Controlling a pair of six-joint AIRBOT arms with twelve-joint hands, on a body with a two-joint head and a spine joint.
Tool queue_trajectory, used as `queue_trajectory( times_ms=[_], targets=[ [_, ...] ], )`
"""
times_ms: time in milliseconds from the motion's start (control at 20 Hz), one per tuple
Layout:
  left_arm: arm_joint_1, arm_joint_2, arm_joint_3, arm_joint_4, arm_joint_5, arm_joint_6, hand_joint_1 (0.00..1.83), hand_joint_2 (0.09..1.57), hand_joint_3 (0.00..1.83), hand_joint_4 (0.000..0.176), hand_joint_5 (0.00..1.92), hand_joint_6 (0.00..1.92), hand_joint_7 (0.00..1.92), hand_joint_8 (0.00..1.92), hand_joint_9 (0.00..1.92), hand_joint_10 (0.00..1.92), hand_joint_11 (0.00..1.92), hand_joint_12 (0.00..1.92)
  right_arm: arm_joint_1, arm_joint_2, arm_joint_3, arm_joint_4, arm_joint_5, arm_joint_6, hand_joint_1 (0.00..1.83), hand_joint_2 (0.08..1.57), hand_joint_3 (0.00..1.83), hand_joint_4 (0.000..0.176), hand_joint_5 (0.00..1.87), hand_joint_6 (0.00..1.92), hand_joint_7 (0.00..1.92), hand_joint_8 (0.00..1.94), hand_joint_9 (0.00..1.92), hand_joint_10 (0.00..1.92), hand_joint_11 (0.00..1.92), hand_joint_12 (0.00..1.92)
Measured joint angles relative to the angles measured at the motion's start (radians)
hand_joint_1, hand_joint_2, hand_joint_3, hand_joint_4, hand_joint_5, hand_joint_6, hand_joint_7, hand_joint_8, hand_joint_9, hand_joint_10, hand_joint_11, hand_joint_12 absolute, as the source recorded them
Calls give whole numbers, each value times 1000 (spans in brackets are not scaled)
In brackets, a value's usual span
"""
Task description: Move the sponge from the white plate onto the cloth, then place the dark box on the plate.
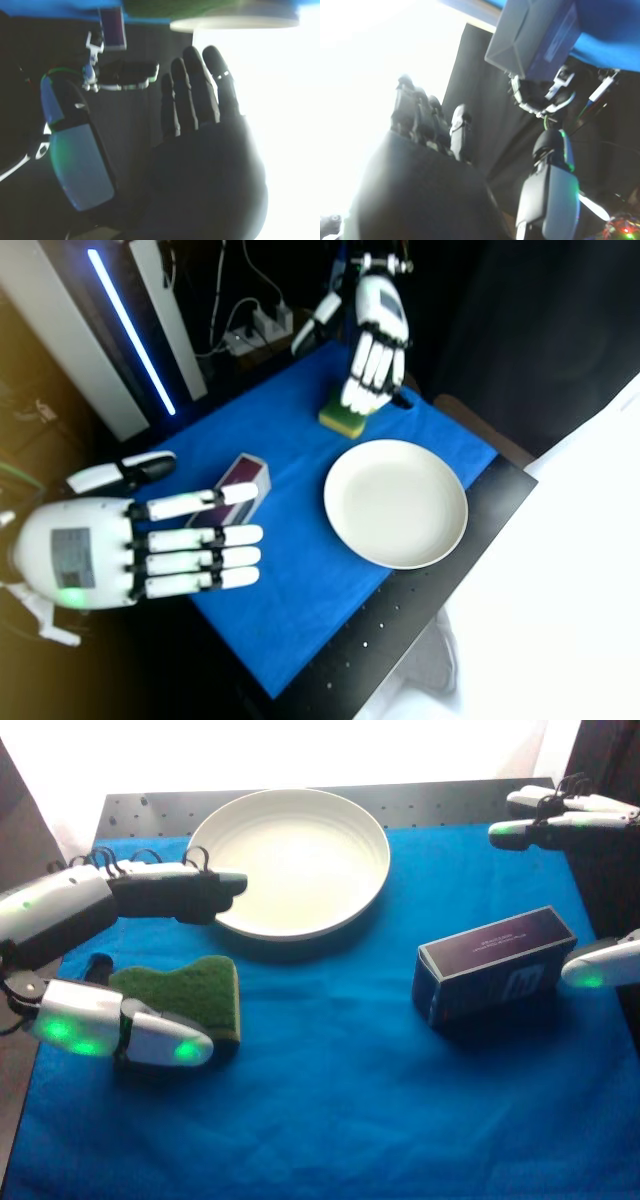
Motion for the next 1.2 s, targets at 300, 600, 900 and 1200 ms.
queue_trajectory(
  times_ms=[300, 600, 900, 1200],
  targets=[
    [6, 2, -13, -43, -70, 26, 709, 801, 1, 36, 234, 0, 389, 2, 491, 4, 34, 1064, 77, -8, 22, -113, -79, 19, 736, 860, 0, 129, 297, 0, 65, 2, 0, 0, 6, 1],
    [17, 2, -16, -50, -82, 28, 773, 809, 4, 42, 224, 3, 394, 1, 444, 0, 0, 1015, 159, -20, 67, -327, -184, 101, 811, 871, 3, 176, 267, 12, 33, 0, 0, 0, 19, 10],
    [26, 14, -23, -60, -101, 29, 807, 779, 0, 88, 278, 10, 352, 4, 391, 9, 0, 1070, 219, -51, 97, -509, -269, 151, 766, 1041, 15, 51, 603, 15, 491, 24, 545, 23, 366, 524],
    [34, 14, -23, -71, -109, 31, 837, 762, 0, 68, 281, 4, 379, 6, 421, 18, 0, 1208, 236, -65, 99, -513, -267, 156, 1175, 1143, 0, 0, 983, 914, 844, 1256, 829, 1391, 795, 1651]
  ],
)
